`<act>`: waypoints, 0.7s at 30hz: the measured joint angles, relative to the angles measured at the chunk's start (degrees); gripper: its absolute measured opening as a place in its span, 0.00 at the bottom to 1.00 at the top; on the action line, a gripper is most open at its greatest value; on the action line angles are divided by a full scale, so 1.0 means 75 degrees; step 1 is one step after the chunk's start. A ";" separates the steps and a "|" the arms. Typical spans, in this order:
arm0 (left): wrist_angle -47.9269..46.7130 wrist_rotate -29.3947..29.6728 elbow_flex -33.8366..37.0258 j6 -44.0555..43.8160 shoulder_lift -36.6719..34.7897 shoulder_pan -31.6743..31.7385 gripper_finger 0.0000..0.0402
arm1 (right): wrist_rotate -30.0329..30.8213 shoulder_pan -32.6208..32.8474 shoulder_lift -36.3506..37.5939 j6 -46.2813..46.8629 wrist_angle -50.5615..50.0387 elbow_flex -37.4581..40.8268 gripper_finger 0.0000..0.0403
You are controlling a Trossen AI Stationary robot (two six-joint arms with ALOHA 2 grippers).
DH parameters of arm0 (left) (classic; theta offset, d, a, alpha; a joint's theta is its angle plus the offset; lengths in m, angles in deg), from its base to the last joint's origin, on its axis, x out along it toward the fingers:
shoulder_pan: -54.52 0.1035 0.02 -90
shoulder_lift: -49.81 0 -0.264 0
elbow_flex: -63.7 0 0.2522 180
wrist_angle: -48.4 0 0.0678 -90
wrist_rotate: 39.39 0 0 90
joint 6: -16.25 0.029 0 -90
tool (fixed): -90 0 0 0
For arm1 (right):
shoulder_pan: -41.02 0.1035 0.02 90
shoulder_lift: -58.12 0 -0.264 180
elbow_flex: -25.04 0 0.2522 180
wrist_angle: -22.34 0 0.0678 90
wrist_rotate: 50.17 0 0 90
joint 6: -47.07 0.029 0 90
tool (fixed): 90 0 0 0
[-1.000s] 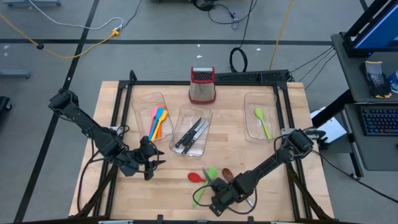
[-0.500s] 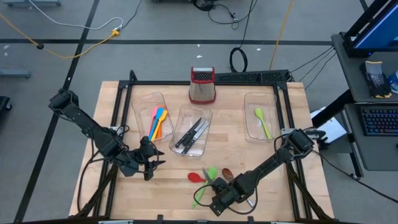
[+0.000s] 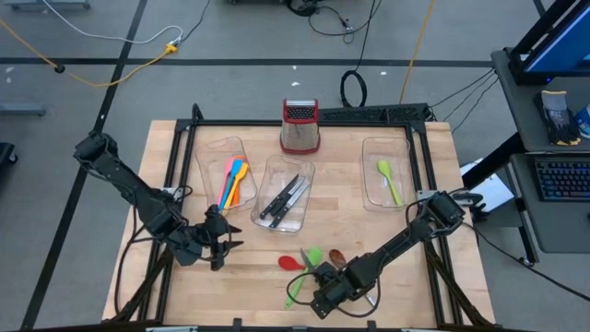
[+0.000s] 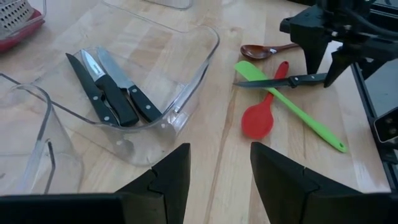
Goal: Pick & Place Kitchen Items
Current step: Put the black knife into the middle transparent bin
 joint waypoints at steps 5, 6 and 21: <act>0.0000 0.0000 0.0000 -0.0032 0.0003 -0.0003 0.42 | 0.0008 0.0000 0.0000 -0.0012 -0.0191 0.0000 0.28; 0.0000 0.0000 0.0000 -0.0032 0.0003 -0.0003 0.42 | 0.0029 0.0000 0.0000 -0.0020 -0.0229 0.0000 0.26; 0.0000 0.0003 0.0000 -0.0032 0.0003 -0.0003 0.42 | 0.0397 0.0093 -0.0003 -0.0007 -0.0271 0.0000 0.29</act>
